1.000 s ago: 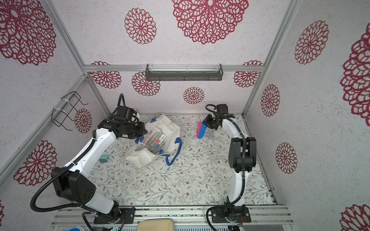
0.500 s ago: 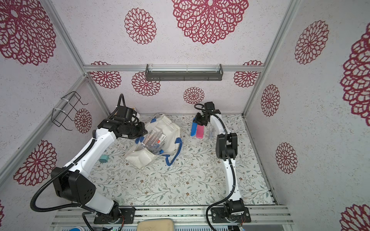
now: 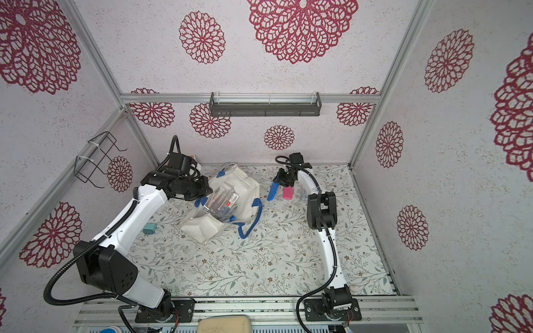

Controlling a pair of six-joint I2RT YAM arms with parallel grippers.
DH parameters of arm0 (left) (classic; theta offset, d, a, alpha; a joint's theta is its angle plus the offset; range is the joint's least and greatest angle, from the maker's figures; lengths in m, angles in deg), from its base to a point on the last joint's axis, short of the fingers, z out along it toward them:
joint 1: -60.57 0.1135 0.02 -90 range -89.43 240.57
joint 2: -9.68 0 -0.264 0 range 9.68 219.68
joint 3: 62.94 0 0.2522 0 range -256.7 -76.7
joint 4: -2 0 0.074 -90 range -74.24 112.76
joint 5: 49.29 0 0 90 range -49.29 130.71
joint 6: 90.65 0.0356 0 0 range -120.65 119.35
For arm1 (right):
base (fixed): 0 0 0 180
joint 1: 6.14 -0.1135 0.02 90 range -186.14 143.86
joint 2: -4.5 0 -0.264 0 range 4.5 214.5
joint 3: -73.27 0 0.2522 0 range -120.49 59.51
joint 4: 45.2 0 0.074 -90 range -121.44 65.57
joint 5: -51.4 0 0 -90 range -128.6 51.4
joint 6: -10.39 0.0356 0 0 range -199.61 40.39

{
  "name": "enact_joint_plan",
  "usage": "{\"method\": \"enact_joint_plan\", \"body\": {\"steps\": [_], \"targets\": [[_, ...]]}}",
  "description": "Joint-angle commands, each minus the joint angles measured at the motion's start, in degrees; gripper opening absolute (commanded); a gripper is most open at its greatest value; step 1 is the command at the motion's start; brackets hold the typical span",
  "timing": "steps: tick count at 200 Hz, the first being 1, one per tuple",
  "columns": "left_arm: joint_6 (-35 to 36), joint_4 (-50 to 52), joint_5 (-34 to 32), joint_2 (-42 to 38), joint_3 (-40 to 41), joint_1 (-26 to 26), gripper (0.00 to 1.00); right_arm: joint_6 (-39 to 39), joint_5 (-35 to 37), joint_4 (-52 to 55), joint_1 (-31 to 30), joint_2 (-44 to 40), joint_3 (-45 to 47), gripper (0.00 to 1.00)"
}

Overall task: Take out the compass set from the canvas bag
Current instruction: Place the compass set at the center of the board, then pick up the compass set from the canvas bag.

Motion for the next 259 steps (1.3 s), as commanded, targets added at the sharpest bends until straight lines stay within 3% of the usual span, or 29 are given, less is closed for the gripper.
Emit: {"method": "enact_joint_plan", "body": {"steps": [1, 22, 48, 106, 152, 178, 220, 259], "targets": [[-0.3, 1.4, 0.1, -0.2, 0.1, 0.4, 0.00, 1.5, 0.1, -3.0, 0.2, -0.9, -2.3, 0.48], [-0.3, 1.4, -0.2, -0.4, -0.2, 0.4, 0.00, 2.5, 1.6, -3.9, 0.2, -2.5, -2.4, 0.57], [-0.2, 1.3, -0.8, -1.0, 0.1, 0.4, 0.00, 3.8, 4.0, -3.8, 0.5, -5.1, -2.4, 0.58], [-0.7, 0.6, -1.5, -1.8, 0.0, 0.4, 0.00, 8.9, 7.6, -1.7, 0.1, -14.0, -2.2, 0.51], [-0.7, -0.2, -2.4, -3.1, 1.0, 0.4, 0.00, 11.5, 9.0, 0.7, -5.0, -21.9, 1.3, 0.49], [-1.1, -1.0, -2.7, -4.1, 1.7, 0.4, 0.00, 14.1, 10.1, -0.5, -9.5, -27.9, 9.2, 0.46], [-1.3, -1.6, -2.7, -5.3, 2.4, 0.2, 0.00, 22.9, 11.0, -12.6, -16.9, -41.2, 31.2, 0.41], [-1.8, -2.9, -3.5, -7.5, 4.9, 0.1, 0.00, 28.1, 13.3, -17.6, -24.1, -49.0, 42.2, 0.37]]}}
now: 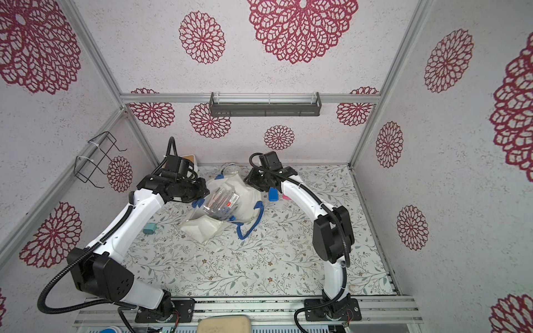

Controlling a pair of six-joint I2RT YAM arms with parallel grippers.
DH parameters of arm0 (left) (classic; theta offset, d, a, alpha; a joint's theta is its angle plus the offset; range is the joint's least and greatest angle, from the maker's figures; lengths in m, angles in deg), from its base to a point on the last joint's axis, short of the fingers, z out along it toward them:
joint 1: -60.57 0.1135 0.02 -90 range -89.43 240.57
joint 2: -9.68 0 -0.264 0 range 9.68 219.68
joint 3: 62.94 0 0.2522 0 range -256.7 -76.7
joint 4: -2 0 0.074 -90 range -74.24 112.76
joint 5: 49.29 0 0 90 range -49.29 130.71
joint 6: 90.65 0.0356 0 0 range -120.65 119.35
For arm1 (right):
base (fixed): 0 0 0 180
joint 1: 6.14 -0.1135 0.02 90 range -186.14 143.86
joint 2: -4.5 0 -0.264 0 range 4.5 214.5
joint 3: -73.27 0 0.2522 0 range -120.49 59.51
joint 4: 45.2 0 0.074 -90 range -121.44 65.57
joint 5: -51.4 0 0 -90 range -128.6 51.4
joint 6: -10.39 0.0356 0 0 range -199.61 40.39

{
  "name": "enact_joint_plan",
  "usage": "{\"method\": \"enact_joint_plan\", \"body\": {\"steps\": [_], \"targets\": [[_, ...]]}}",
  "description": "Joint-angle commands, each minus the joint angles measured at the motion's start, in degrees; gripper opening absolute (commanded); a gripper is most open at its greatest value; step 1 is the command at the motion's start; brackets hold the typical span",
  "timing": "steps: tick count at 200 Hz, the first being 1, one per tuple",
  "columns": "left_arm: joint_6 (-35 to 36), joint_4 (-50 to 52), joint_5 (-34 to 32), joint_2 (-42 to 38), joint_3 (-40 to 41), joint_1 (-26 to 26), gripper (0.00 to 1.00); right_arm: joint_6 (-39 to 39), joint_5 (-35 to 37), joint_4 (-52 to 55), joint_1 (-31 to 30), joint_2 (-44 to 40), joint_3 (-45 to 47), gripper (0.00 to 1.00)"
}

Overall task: Take out the compass set from the canvas bag
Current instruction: Pick up the compass set from the canvas bag.

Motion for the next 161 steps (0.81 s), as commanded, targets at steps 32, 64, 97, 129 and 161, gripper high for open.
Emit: {"method": "enact_joint_plan", "body": {"steps": [32, 64, 97, 129, 161], "targets": [[-0.7, -2.2, -1.1, -5.1, 2.7, -0.5, 0.00, 9.2, 4.2, -7.2, -9.0, -8.0, 7.4, 0.32], [-0.8, -2.4, -1.7, -5.8, 3.0, -1.8, 0.00, 13.5, 6.2, -9.4, -11.8, -9.3, 11.0, 0.33], [-1.9, -3.0, -2.4, -5.2, 3.3, -3.2, 0.00, 13.8, 6.6, -10.0, -12.4, -10.6, 12.2, 0.39], [-3.1, -3.6, -3.0, -3.8, 2.3, -4.1, 0.00, 19.3, 4.7, -12.3, -13.1, -7.3, 14.1, 0.32], [-3.5, -3.6, -4.0, -2.5, -0.8, -4.4, 0.00, 27.1, 4.3, -18.1, -13.2, -4.3, 17.7, 0.42]]}}
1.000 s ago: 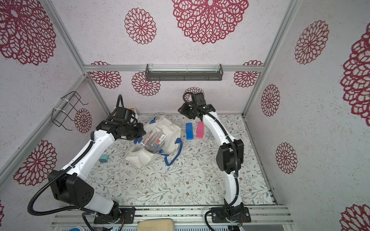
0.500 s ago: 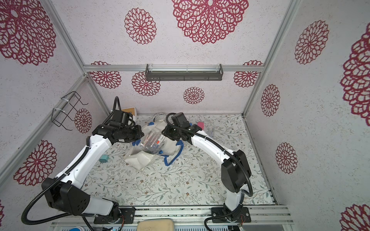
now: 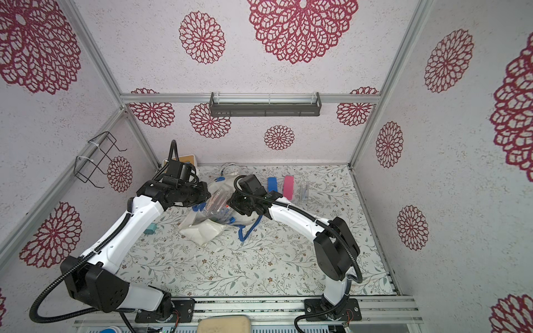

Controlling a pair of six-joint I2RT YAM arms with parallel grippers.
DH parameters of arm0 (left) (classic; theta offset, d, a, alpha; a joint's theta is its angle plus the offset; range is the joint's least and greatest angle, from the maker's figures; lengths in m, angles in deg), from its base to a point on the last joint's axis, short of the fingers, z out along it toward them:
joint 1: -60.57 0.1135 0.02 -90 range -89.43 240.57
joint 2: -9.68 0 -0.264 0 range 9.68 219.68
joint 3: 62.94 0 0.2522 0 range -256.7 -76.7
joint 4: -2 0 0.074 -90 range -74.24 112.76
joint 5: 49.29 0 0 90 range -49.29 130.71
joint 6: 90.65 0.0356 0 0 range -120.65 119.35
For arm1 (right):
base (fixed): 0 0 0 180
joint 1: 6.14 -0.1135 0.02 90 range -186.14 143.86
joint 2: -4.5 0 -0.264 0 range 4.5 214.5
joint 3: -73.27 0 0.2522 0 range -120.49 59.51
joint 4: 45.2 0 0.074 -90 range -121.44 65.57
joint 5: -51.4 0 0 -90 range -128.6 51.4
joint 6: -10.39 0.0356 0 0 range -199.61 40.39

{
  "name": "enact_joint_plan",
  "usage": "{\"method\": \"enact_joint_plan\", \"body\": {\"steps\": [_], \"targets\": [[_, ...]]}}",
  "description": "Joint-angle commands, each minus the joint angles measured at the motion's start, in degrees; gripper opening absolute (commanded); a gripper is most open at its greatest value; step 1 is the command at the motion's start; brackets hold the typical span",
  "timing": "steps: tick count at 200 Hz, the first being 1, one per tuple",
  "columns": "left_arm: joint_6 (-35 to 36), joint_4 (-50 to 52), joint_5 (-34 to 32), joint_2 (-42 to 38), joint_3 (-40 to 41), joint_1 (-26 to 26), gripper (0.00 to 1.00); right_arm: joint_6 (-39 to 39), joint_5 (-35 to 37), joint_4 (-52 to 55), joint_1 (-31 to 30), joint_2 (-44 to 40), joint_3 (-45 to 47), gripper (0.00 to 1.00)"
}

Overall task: Take out the compass set from the canvas bag
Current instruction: Pick up the compass set from the canvas bag.

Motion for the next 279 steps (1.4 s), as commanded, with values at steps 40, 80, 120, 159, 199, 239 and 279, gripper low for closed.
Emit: {"method": "enact_joint_plan", "body": {"steps": [40, 80, 120, 159, 199, 239, 279], "targets": [[-0.9, -2.6, -0.7, 1.2, -6.4, -1.2, 0.00, 14.1, 2.8, -10.6, -0.1, 4.0, 5.0, 0.56], [-0.4, -3.2, 0.9, 1.3, -6.4, -2.2, 0.00, 17.4, 6.0, -8.3, 0.6, 6.3, 6.0, 0.60], [-0.1, -3.7, 2.0, 2.0, -6.0, -4.2, 0.00, 19.3, 7.8, -5.5, 0.9, 9.8, 5.0, 0.62], [-0.8, -4.2, 2.1, 2.9, -6.2, -5.9, 0.00, 21.1, 7.4, -9.3, 0.9, 13.2, 4.3, 0.62], [-1.1, -4.2, 1.9, 3.0, -5.8, -6.8, 0.00, 20.2, 5.4, -19.4, 1.2, 15.7, 3.7, 0.42], [-0.8, -3.9, 0.9, 2.7, -5.3, -6.7, 0.00, 16.1, 3.1, -25.7, 1.3, 16.2, 2.2, 0.23], [-0.8, -3.7, 1.2, 2.9, -5.2, -5.0, 0.00, 13.5, 1.8, -30.4, 1.3, 13.5, 3.9, 0.14]]}}
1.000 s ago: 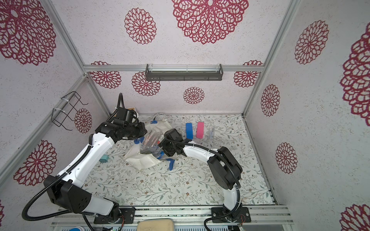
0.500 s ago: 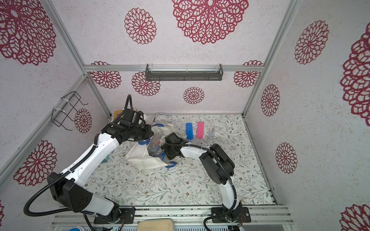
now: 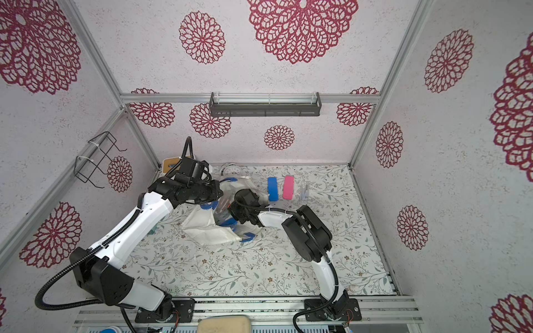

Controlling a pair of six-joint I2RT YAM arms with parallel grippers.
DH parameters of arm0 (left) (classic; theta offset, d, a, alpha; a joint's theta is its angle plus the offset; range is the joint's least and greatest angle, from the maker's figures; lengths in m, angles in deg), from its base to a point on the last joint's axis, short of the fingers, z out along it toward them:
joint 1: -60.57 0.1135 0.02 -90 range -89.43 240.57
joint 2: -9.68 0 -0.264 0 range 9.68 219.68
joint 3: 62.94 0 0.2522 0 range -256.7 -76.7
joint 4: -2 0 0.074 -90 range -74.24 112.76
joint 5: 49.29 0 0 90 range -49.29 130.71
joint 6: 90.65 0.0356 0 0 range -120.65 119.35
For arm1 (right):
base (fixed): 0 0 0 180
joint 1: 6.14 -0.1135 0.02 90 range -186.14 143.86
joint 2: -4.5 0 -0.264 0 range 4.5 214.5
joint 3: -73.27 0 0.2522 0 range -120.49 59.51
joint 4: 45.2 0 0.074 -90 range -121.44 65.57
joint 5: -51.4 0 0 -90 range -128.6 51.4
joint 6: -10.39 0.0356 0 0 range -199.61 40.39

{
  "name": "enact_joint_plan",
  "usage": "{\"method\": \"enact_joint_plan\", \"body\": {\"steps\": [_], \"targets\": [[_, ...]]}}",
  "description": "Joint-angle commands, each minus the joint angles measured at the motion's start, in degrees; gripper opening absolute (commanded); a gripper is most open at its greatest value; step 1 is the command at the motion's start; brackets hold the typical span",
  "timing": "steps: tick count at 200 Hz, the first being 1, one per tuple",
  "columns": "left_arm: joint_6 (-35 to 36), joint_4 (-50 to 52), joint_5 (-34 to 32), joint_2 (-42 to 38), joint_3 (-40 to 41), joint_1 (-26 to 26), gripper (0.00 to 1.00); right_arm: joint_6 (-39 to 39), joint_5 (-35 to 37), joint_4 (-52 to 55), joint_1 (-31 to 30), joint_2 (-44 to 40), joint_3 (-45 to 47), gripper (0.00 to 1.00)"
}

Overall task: Take out the compass set from the canvas bag
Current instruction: Pick up the compass set from the canvas bag.

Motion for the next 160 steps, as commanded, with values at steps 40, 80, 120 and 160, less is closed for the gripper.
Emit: {"method": "enact_joint_plan", "body": {"steps": [40, 80, 120, 160], "targets": [[0.9, -2.2, 1.2, -0.4, -1.3, 3.4, 0.00, -5.8, -1.5, -6.2, 0.3, -7.5, 1.0, 0.08], [1.7, -1.7, 1.6, -0.6, -1.4, 5.4, 0.00, -7.3, 0.0, -5.8, 0.3, -12.4, 3.4, 0.06], [2.0, -1.5, 1.6, -0.7, -1.4, 6.0, 0.00, -10.5, 1.8, -1.7, 0.4, -15.8, 3.3, 0.06], [2.1, -1.6, 1.6, -0.6, -1.5, 6.2, 0.00, -13.5, 2.8, 2.7, 1.5, -17.2, 2.5, 0.06]]}}
